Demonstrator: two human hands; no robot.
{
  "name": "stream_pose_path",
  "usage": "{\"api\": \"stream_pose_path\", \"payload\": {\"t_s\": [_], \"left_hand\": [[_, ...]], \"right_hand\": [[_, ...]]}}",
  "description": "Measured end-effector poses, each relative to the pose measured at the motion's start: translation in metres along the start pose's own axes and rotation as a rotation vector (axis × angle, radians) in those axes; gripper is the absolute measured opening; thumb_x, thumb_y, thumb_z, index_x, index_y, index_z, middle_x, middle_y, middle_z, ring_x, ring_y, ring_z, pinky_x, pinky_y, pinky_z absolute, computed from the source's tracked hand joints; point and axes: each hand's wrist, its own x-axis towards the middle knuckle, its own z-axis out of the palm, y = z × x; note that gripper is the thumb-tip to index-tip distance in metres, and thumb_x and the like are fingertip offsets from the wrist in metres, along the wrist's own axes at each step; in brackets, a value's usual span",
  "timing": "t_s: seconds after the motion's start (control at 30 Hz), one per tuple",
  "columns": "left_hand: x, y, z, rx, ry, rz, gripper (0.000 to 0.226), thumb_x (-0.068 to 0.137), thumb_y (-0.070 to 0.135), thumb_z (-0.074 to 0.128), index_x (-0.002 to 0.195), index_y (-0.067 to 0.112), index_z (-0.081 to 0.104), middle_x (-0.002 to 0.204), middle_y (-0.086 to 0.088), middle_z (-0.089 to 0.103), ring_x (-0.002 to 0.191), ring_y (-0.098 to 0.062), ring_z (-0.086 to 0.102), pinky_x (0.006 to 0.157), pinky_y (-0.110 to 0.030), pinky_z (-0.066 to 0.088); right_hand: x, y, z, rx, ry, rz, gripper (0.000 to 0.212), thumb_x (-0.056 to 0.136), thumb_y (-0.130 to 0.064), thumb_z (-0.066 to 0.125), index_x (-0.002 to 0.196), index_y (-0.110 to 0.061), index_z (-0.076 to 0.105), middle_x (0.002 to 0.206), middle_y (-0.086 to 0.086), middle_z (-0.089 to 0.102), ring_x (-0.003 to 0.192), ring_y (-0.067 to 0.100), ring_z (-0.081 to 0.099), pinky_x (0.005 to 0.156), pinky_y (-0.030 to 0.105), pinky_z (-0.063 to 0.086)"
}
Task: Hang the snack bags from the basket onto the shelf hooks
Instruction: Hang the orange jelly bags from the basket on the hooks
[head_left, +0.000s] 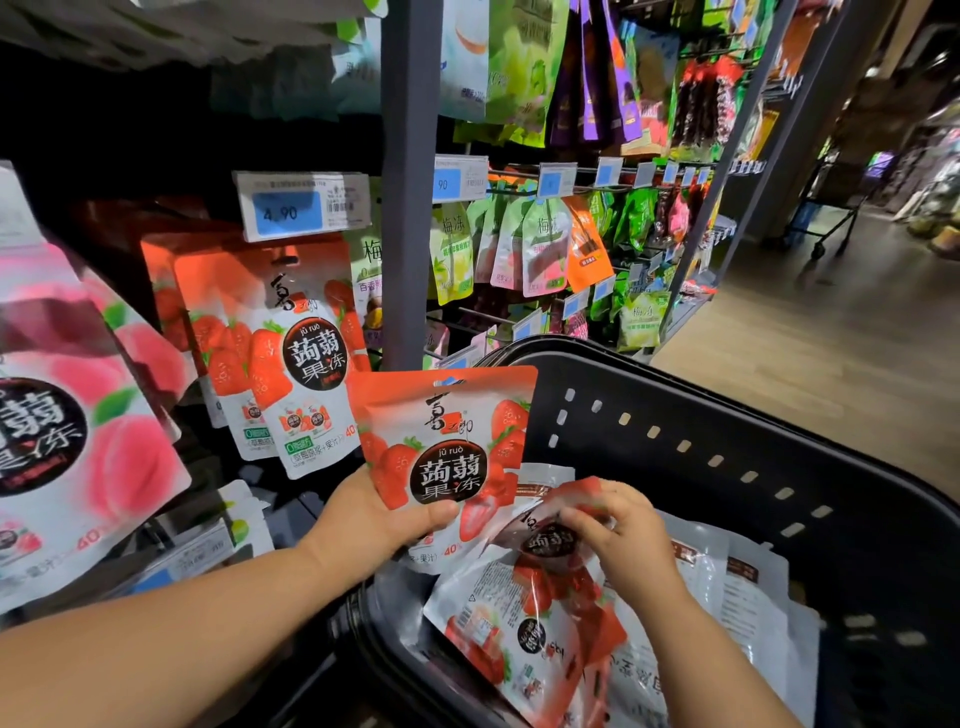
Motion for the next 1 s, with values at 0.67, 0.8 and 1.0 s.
{"api": "stream_pose_path", "payload": {"t_s": [0.67,0.8,1.0], "left_hand": [[-0.005,0.036,0.0,-0.014,0.178,0.056,0.01,0.075,0.022,0.083,0.079,0.019,0.074,0.07,0.01,0.074,0.062,0.006,0.064,0.059,-0.005,0.044],[-0.008,0.039,0.0,-0.038,0.17,0.032,0.019,0.074,0.025,0.083,0.086,0.012,0.076,0.079,0.001,0.076,0.066,0.001,0.065,0.061,-0.008,0.046],[-0.01,0.033,0.0,-0.035,0.132,-0.011,0.021,0.072,0.018,0.086,0.069,0.026,0.067,0.052,0.022,0.063,0.054,0.009,0.057,0.053,-0.005,0.04]], "right_hand": [[0.006,-0.07,-0.022,0.619,0.239,0.064,0.013,0.085,-0.024,0.075,0.078,-0.014,0.07,0.073,0.003,0.074,0.081,0.034,0.071,0.073,0.041,0.055],[0.001,-0.088,-0.018,0.553,0.238,0.028,0.013,0.083,-0.026,0.076,0.075,-0.017,0.071,0.073,0.0,0.073,0.079,0.026,0.07,0.079,0.047,0.057],[-0.007,-0.106,-0.008,0.552,0.206,-0.036,0.016,0.084,-0.024,0.076,0.073,-0.014,0.068,0.069,-0.001,0.071,0.071,0.02,0.068,0.067,0.035,0.052]]}}
